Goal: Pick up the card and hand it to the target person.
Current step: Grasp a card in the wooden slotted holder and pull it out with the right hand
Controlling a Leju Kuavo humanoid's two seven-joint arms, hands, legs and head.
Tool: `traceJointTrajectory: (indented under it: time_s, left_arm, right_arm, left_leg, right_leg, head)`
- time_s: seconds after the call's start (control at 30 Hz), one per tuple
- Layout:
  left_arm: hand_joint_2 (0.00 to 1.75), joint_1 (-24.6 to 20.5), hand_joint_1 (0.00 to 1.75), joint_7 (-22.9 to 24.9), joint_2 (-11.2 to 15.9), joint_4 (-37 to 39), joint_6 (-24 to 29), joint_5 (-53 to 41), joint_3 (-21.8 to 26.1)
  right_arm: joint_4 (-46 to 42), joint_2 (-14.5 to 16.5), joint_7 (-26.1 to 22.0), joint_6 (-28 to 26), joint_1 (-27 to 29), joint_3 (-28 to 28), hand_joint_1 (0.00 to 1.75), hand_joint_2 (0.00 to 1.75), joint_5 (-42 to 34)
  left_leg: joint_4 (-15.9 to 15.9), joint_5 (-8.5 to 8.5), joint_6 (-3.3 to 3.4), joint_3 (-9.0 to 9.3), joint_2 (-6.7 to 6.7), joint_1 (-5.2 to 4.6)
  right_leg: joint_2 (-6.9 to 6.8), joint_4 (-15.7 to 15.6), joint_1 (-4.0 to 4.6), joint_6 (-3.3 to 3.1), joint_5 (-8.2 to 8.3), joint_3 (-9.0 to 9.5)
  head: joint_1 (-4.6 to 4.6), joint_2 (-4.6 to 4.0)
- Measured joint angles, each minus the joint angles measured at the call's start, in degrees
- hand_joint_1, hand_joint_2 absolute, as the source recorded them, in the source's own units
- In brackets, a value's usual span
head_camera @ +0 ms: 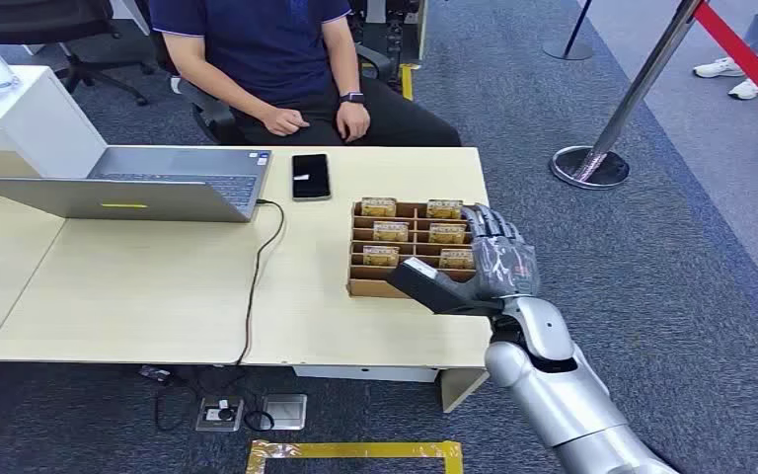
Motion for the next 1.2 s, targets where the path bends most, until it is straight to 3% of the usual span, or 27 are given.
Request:
traceJointTrajectory:
  time_s: [0.1,0.23,0.3,0.43,0.47,0.6,0.73,0.83,1.2]
  left_arm:
    - [0.0,0.0,0.0,0.0,0.0,0.0,0.0,0.0,0.0]
    - [0.0,0.0,0.0,0.0,-0.1,0.0,-0.1,-0.3,0.0]
    - [0.0,0.0,0.0,0.0,-0.2,0.0,-0.1,-0.4,-0.1]
    - [0.0,-0.1,0.0,0.0,-0.2,0.0,-0.2,-0.5,-0.1]
    - [0.0,-0.2,0.0,0.0,-0.2,0.0,-0.2,-0.6,-0.1]
    - [0.0,-0.2,0.0,0.0,-0.3,0.0,-0.2,-0.6,-0.1]
    - [0.0,-0.3,0.0,0.0,-0.3,0.0,-0.2,-0.7,-0.1]
    - [0.0,-0.3,0.0,0.1,-0.3,0.0,-0.2,-0.9,-0.2]
    - [0.0,-1.1,0.0,0.2,-0.4,0.0,-0.6,-1.4,-0.3]
  right_arm:
    - [0.0,-0.2,0.0,0.2,0.0,0.0,0.03,1.75,0.0]
    - [0.0,-0.6,0.8,0.0,0.0,0.0,0.66,1.75,0.2]
    - [0.0,-0.8,1.2,-0.2,0.0,0.0,0.69,1.75,0.3]
    - [0.1,-1.1,1.4,-0.2,0.0,0.0,1.32,1.75,0.5]
    - [0.2,-1.1,1.5,-0.2,0.0,0.0,1.35,1.75,0.5]
    - [0.9,-1.1,1.7,-0.1,-0.3,0.0,1.3,1.75,0.7]
    - [2.1,-1.1,2.0,0.1,-1.1,-0.1,0.84,1.75,0.6]
    - [3.2,-1.0,2.2,0.2,-1.8,-0.1,0.69,1.75,1.2]
    - [6.6,0.1,3.7,0.5,-4.3,-0.5,0.84,1.75,3.8]
  left_leg:
    - [0.0,0.0,0.0,0.0,0.0,0.0]
    - [0.0,0.0,0.0,0.01,0.0,0.0]
    - [0.0,0.0,0.0,0.01,0.0,0.0]
    - [0.0,0.0,0.0,0.01,0.0,0.0]
    - [0.0,0.0,0.0,0.01,0.0,0.0]
    - [0.0,0.0,0.0,0.0,0.0,0.0]
    - [0.0,0.0,0.0,0.0,0.0,0.0]
    - [0.0,0.0,0.0,0.01,0.0,0.0]
    - [0.0,0.0,0.0,0.01,0.0,0.0]
  right_leg:
    - [0.0,0.0,0.0,0.0,0.0,0.0]
    - [0.0,0.0,0.0,0.0,0.0,0.0]
    - [0.0,0.0,0.0,0.0,0.0,0.0]
    - [0.0,0.0,0.0,0.0,0.0,0.0]
    - [0.0,0.0,0.0,0.0,0.0,0.0]
    - [0.0,0.0,0.0,0.0,0.0,0.0]
    - [0.0,0.0,0.0,0.0,0.0,0.0]
    - [0.0,0.0,0.0,0.0,0.0,0.0]
    - [0.0,0.0,0.0,0.0,0.0,0.0]
  head:
    - [0.01,0.0]
    - [0.02,0.0]
    - [0.03,0.0]
    - [0.02,0.0]
    - [0.02,0.0]
    - [0.0,0.0]
    - [0.02,0.0]
    - [0.02,0.0]
    - [-0.01,0.0]
